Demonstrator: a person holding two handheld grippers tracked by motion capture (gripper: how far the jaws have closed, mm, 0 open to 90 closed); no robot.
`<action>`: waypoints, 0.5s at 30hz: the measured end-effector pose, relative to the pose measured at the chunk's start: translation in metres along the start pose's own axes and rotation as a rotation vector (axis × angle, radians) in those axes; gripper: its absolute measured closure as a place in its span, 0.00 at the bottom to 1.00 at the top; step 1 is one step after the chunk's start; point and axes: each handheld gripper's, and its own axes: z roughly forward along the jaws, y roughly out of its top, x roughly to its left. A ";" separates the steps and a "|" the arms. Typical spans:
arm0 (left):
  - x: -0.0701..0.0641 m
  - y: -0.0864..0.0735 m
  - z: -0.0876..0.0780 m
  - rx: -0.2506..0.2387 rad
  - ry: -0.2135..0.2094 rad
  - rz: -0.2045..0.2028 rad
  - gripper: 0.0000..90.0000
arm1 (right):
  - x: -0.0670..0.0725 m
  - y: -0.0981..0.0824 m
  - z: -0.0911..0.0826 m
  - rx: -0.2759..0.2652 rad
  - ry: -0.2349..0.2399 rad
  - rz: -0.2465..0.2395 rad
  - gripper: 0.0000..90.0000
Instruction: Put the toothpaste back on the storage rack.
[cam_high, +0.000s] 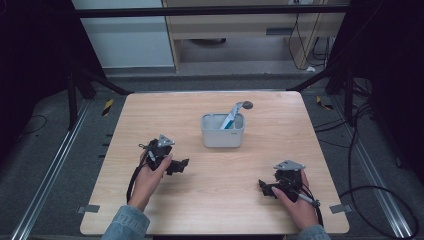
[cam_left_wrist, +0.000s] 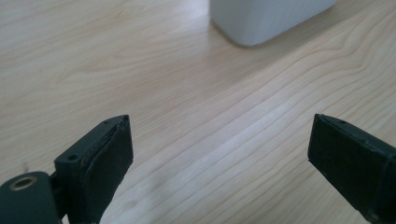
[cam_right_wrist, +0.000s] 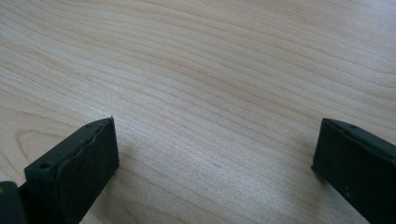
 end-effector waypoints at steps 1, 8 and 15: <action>0.005 -0.004 0.000 0.006 0.007 -0.013 0.07 | 0.000 0.000 0.000 0.000 0.000 0.000 0.00; 0.032 -0.024 -0.004 0.022 0.049 -0.077 0.07 | 0.000 0.000 0.000 0.000 0.000 0.000 0.00; 0.047 -0.031 -0.008 0.037 0.086 -0.085 0.08 | 0.000 0.000 0.000 0.000 0.000 -0.001 0.00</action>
